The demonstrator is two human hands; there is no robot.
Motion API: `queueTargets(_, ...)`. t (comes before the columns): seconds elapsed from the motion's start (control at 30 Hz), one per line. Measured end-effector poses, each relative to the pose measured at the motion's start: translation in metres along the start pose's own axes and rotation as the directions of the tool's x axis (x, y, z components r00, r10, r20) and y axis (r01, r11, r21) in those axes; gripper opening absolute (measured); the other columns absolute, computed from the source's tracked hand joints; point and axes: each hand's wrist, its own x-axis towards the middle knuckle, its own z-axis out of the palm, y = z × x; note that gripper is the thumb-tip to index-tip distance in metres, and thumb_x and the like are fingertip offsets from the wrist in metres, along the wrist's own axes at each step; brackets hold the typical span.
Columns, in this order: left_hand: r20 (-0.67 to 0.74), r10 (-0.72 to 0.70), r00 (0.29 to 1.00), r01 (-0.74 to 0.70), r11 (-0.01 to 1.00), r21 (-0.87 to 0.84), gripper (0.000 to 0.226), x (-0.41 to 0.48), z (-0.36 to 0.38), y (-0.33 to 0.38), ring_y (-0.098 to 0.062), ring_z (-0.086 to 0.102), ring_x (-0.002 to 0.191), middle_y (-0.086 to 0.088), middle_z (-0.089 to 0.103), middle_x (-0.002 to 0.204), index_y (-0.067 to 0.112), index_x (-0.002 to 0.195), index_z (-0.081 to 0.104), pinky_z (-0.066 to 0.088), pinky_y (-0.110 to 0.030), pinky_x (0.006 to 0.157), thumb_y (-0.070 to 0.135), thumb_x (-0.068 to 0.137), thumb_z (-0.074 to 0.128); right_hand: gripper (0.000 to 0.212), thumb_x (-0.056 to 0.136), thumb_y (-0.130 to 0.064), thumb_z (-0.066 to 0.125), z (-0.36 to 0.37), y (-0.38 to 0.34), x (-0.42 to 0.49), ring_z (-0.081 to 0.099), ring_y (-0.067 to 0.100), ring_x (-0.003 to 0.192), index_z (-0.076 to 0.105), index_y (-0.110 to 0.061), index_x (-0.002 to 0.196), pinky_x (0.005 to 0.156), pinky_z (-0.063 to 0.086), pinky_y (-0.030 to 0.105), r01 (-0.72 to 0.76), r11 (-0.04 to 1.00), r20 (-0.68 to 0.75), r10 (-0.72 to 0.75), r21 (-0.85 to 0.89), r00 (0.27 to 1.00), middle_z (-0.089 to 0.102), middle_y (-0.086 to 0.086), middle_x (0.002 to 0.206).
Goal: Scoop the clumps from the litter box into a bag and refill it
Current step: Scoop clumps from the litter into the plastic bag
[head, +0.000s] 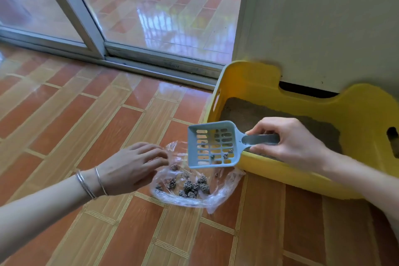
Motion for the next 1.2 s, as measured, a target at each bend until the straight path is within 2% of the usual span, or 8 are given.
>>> queueTargets(0.07, 0.024, -0.007, 1.000, 0.007, 1.000, -0.001, 0.041, -0.010, 0.006, 0.001, -0.015, 0.054, 0.107, 0.005, 0.062, 0.113, 0.022, 0.113, 0.055, 0.033, -0.028, 0.098, 0.035, 0.100, 0.019, 0.020, 0.071, -0.028, 0.078, 0.009, -0.012, 0.007, 0.058, 0.006, 0.073, 0.069, -0.023, 0.088, 0.059, 0.050, 0.027, 0.074, 0.988, -0.025, -0.078, -0.139, 0.997, 0.066, -0.012, 0.088)
queueTargets(0.13, 0.038, -0.010, 0.999, 0.010, 1.000, 0.011, 0.032, -0.018, 0.012, -0.001, -0.016, 0.054, 0.106, 0.004, 0.062, 0.111, 0.022, 0.111, 0.057, 0.034, -0.029, 0.096, 0.032, 0.096, 0.031, 0.023, 0.068, -0.028, 0.081, 0.018, -0.023, 0.013, 0.061, 0.014, 0.070, 0.068, -0.024, 0.086, 0.055, 0.050, 0.029, 0.175, 0.932, -0.060, -0.204, -0.316, 0.977, 0.067, -0.010, 0.085)
queueTargets(0.33, 0.089, -0.003, 0.996, 0.002, 1.000, 0.014, 0.032, -0.029, 0.020, -0.008, -0.016, 0.055, 0.105, 0.003, 0.061, 0.111, 0.026, 0.114, 0.053, 0.043, -0.031, 0.091, 0.030, 0.085, 0.040, 0.016, 0.064, -0.014, 0.075, 0.046, -0.043, 0.028, 0.053, 0.022, 0.059, 0.063, -0.017, 0.073, 0.052, 0.039, 0.029, 0.396, 0.574, 0.096, -0.480, -0.717, 0.872, 0.057, 0.000, 0.068)
queueTargets(0.5, 0.129, 0.042, 0.991, -0.043, 0.999, 0.008, 0.034, -0.028, 0.028, -0.006, -0.019, 0.056, 0.108, 0.001, 0.061, 0.116, 0.029, 0.116, 0.052, 0.050, -0.034, 0.091, 0.026, 0.082, 0.052, 0.018, 0.068, 0.003, 0.062, 0.070, -0.052, 0.034, 0.043, 0.023, 0.055, 0.054, -0.013, 0.063, 0.053, 0.031, 0.032, 0.403, 0.334, 0.188, -0.525, -0.852, 0.830, 0.048, 0.004, 0.062)
queueTargets(0.67, 0.133, 0.043, 0.990, -0.043, 0.999, -0.003, 0.038, -0.027, 0.033, -0.005, -0.020, 0.058, 0.107, 0.000, 0.061, 0.115, 0.028, 0.114, 0.056, 0.049, -0.034, 0.090, 0.026, 0.076, 0.059, 0.019, 0.070, 0.004, 0.059, 0.076, -0.057, 0.039, 0.044, 0.024, 0.056, 0.054, -0.013, 0.063, 0.054, 0.032, 0.034, 0.427, 0.265, 0.228, -0.551, -0.865, 0.803, 0.049, 0.004, 0.064)
queueTargets(0.83, 0.100, 0.036, 0.994, -0.037, 0.999, 0.004, 0.039, -0.029, 0.032, -0.007, -0.021, 0.058, 0.107, 0.000, 0.060, 0.117, 0.027, 0.116, 0.052, 0.050, -0.034, 0.089, 0.026, 0.077, 0.055, 0.016, 0.070, 0.000, 0.061, 0.071, -0.055, 0.035, 0.046, 0.023, 0.057, 0.058, -0.015, 0.066, 0.054, 0.030, 0.033, 0.414, 0.338, 0.191, -0.531, -0.845, 0.825, 0.050, 0.003, 0.065)
queueTargets(1.03, 0.035, 0.026, 0.999, -0.026, 1.000, 0.001, 0.035, -0.022, 0.027, -0.007, -0.018, 0.057, 0.107, 0.002, 0.059, 0.119, 0.027, 0.116, 0.052, 0.050, -0.032, 0.088, 0.029, 0.081, 0.051, 0.026, 0.056, -0.022, 0.085, 0.040, -0.055, 0.016, 0.060, 0.015, 0.063, 0.071, -0.028, 0.077, 0.053, 0.039, 0.024, 0.187, 0.772, 0.089, -0.169, -0.607, 0.982, 0.064, -0.010, 0.072)
queueTargets(1.2, -0.059, 0.083, 0.995, -0.083, 0.997, 0.010, 0.035, 0.004, 0.013, 0.000, -0.019, 0.054, 0.111, 0.001, 0.058, 0.122, 0.024, 0.117, 0.056, 0.036, -0.030, 0.093, 0.027, 0.085, 0.043, 0.018, 0.072, -0.031, 0.077, 0.012, -0.046, -0.015, 0.055, 0.001, 0.073, 0.069, -0.037, 0.087, 0.057, 0.032, 0.008, 0.038, 0.901, 0.157, 0.034, -0.433, 0.987, 0.062, -0.021, 0.083)
